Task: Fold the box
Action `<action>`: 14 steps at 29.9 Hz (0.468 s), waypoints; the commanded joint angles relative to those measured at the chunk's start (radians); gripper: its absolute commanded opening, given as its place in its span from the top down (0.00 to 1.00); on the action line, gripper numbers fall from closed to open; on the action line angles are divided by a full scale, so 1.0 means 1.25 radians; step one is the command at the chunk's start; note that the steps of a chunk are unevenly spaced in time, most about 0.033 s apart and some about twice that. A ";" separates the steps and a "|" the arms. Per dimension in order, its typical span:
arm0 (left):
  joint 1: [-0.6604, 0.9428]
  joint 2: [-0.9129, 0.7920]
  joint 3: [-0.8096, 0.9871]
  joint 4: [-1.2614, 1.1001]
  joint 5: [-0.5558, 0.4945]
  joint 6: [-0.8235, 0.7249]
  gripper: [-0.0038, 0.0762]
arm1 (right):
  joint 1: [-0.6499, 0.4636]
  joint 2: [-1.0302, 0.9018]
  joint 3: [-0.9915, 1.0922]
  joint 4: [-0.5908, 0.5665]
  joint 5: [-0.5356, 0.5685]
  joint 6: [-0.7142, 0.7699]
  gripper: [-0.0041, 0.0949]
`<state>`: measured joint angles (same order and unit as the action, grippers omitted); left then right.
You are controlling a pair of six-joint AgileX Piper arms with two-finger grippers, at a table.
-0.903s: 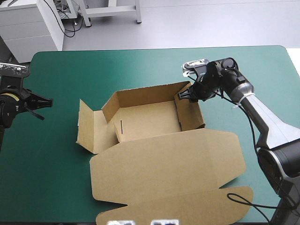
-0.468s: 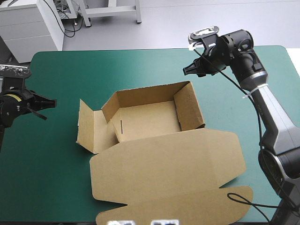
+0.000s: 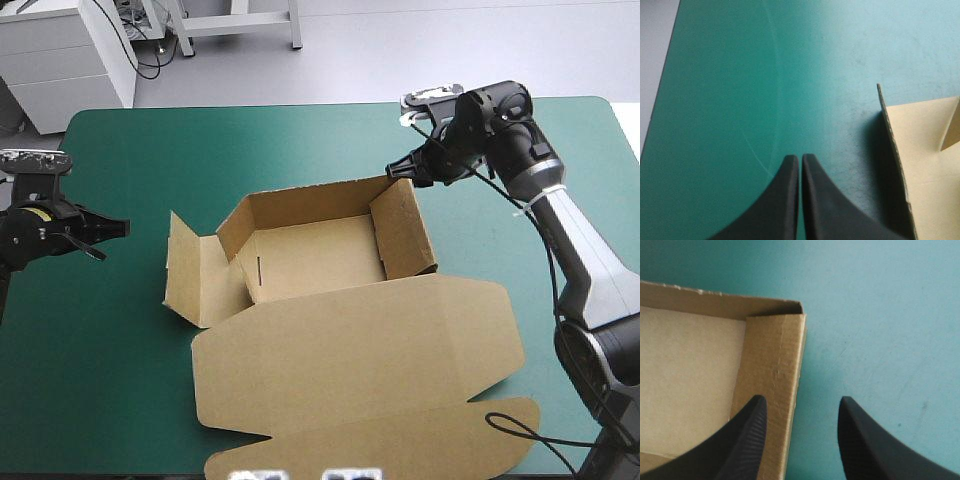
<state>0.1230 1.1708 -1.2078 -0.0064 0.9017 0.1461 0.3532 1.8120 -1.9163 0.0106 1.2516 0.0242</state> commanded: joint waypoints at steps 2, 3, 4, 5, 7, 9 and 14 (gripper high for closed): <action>0.001 -0.011 -0.021 -0.054 -0.038 -0.002 0.95 | 0.002 0.002 0.013 0.036 -0.003 -0.019 0.55; 0.001 -0.011 -0.021 -0.054 -0.039 -0.002 0.95 | 0.002 0.012 0.013 0.042 -0.003 -0.019 0.56; 0.001 -0.011 -0.021 -0.054 -0.039 -0.002 0.95 | 0.002 0.024 0.013 0.044 -0.003 -0.019 0.57; 0.001 -0.011 -0.021 -0.054 -0.039 -0.002 0.95 | 0.002 0.037 0.013 0.048 -0.003 -0.019 0.58; 0.001 -0.011 -0.021 -0.053 -0.039 -0.004 0.95 | 0.002 0.057 0.013 0.042 -0.003 -0.019 0.60; 0.001 -0.011 -0.021 -0.053 -0.030 -0.004 0.95 | 0.002 0.076 0.013 0.041 -0.003 -0.019 0.61; 0.001 -0.011 -0.021 -0.053 -0.003 0.001 0.95 | 0.002 0.121 0.013 0.061 -0.003 -0.019 0.61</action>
<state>0.1230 1.1708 -1.2078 -0.0558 0.9281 0.1461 0.3532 1.9900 -1.8766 0.0666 1.2422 0.0091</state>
